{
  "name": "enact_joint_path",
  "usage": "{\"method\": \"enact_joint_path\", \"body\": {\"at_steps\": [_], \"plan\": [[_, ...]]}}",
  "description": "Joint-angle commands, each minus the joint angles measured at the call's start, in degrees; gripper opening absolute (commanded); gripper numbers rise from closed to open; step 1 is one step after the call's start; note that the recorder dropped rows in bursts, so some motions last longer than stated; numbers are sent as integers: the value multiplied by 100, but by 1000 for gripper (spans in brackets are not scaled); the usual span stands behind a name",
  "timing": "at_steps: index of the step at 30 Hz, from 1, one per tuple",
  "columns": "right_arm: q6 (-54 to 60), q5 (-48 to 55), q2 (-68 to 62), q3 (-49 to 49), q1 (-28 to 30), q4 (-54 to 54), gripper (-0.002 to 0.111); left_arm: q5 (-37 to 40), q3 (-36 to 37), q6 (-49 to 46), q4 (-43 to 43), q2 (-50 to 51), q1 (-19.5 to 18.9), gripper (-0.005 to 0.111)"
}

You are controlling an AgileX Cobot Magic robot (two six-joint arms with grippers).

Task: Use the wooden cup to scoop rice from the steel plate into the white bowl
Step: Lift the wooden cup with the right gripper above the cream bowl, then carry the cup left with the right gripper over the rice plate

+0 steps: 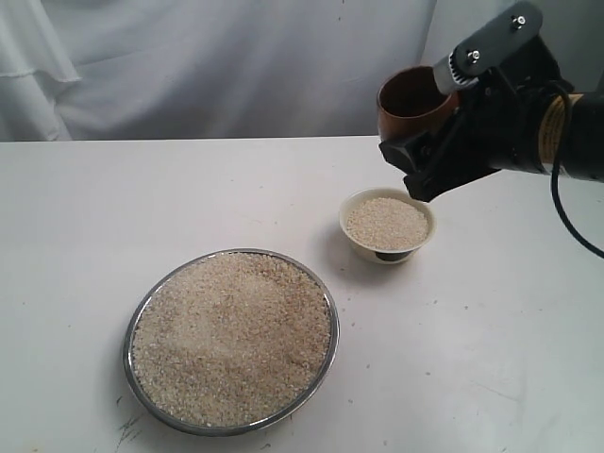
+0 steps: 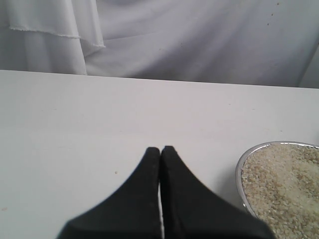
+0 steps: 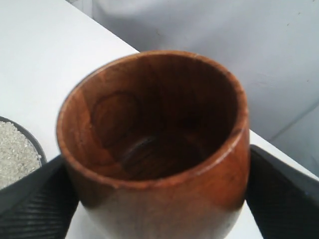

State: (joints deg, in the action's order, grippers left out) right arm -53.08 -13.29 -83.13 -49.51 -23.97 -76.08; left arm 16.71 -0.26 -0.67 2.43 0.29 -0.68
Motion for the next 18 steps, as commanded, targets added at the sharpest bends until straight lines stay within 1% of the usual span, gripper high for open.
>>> {"method": "enact_joint_path", "body": {"at_steps": [1,4,12,18], "plan": [[127,-3,-52,-300,-34,12,0,-36,26,18,4,-29,9,0],[143,1,-64,-468,-104,12,0,-36,26,18,4,-29,9,0],[888,303,-224,-809,-459,-3,0,-36,26,18,4,-29,9,0],[990,303,-368,-998,-660,-3,0,-36,26,18,4,-29,9,0]]}}
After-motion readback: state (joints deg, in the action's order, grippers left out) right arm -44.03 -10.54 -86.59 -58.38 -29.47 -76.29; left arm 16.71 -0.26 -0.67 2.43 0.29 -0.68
